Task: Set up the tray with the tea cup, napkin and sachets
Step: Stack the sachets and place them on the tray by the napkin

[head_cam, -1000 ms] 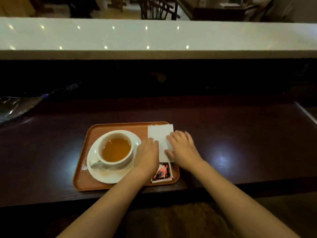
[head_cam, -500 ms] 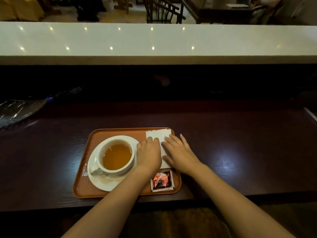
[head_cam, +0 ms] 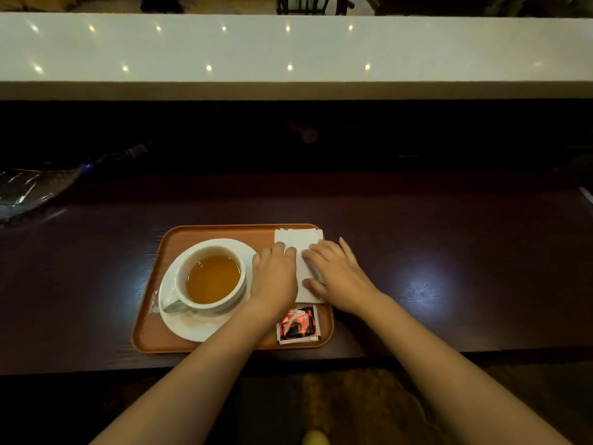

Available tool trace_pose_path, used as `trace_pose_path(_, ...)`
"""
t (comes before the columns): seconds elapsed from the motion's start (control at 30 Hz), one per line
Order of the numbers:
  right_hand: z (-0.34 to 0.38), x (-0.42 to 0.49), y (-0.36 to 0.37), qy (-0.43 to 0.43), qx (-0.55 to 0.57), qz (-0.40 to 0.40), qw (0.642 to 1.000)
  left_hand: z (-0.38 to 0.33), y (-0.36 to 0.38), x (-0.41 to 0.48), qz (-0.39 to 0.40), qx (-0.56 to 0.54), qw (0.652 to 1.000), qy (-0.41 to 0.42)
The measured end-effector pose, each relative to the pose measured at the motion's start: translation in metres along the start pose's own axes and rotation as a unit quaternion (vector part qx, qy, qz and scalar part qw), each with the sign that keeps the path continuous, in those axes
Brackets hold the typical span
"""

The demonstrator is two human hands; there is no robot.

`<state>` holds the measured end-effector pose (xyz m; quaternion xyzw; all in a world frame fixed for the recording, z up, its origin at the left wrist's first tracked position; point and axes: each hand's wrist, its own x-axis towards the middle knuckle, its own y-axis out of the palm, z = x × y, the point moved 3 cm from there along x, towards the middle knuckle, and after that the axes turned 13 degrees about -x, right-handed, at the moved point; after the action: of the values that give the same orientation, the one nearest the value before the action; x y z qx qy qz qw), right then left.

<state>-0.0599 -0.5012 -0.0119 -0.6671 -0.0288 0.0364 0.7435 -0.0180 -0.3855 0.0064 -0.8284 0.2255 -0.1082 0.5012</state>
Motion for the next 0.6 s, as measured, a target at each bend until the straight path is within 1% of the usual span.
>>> trace_pose_path(0.07,0.001,-0.004,-0.007,0.008,0.017,-0.011,1.000,0.001,-0.007,-0.011,-0.011,-0.040,0.999,0.009)
trace_pose_path(0.17,0.002,-0.022,-0.021,0.023,0.079,-0.034,0.996,0.007,-0.015,-0.044,-0.038,-0.114,0.993,0.011)
trace_pose_path(0.23,0.011,-0.039,-0.022,0.007,0.104,0.000,0.995,0.010,-0.015,-0.070,-0.029,-0.157,0.987,0.004)
trace_pose_path(0.33,0.029,-0.056,-0.013,-0.025,0.075,0.050,0.996,0.011,-0.006,-0.090,0.002,-0.181,0.983,-0.025)
trace_pose_path(0.47,0.034,-0.059,-0.010,-0.011,0.060,0.061,0.996,0.013,0.001,-0.089,0.035,-0.213,0.973,-0.077)
trace_pose_path(0.6,0.037,-0.064,-0.007,-0.003,0.067,0.069,0.995,0.014,0.003,-0.092,0.038,-0.225,0.971,-0.067)
